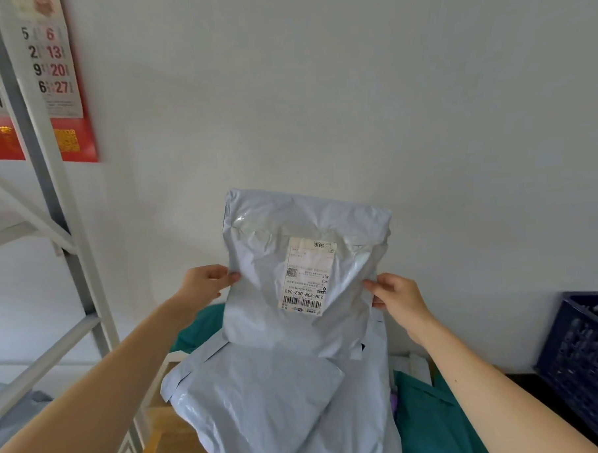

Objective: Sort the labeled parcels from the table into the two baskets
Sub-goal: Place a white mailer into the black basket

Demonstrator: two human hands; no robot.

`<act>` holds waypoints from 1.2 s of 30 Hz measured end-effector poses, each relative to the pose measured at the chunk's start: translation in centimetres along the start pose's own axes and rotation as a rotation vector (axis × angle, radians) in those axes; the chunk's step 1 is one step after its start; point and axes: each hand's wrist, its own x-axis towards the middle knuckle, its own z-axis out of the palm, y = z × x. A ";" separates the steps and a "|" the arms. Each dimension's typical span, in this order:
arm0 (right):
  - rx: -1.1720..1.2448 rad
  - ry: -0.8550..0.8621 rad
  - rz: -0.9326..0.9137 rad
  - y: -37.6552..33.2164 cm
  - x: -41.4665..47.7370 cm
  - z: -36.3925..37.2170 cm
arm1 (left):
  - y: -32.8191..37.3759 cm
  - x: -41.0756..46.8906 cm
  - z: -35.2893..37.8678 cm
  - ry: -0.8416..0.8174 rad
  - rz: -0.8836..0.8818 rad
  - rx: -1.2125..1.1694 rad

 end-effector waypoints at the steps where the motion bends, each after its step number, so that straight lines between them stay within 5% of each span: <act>1: 0.004 -0.020 0.028 0.0 -0.2 0.0 | 0.3 0.0 -0.1 0.013 0.027 0.009; 9: -0.065 -0.068 0.164 0.3 -1.6 -0.9 | 3.3 0.0 -0.2 0.070 0.150 0.087; 13: -0.075 0.156 0.209 0.3 -1.3 -3.9 | 4.5 -0.3 0.7 0.012 0.239 0.142; 20: -0.284 0.395 -0.173 -4.8 0.5 -5.7 | 6.9 -1.1 3.2 -0.050 0.433 0.407; 28: -0.543 0.104 -0.734 -12.7 -0.3 1.5 | 8.7 -1.8 6.1 -0.153 0.552 0.603; 32: -0.797 -0.215 -0.648 -12.9 -0.7 4.1 | 9.1 -2.2 7.2 -0.152 0.560 0.684; 36: -0.853 -0.287 -0.564 -12.0 -0.8 5.3 | 9.2 -2.1 7.1 -0.162 0.568 0.726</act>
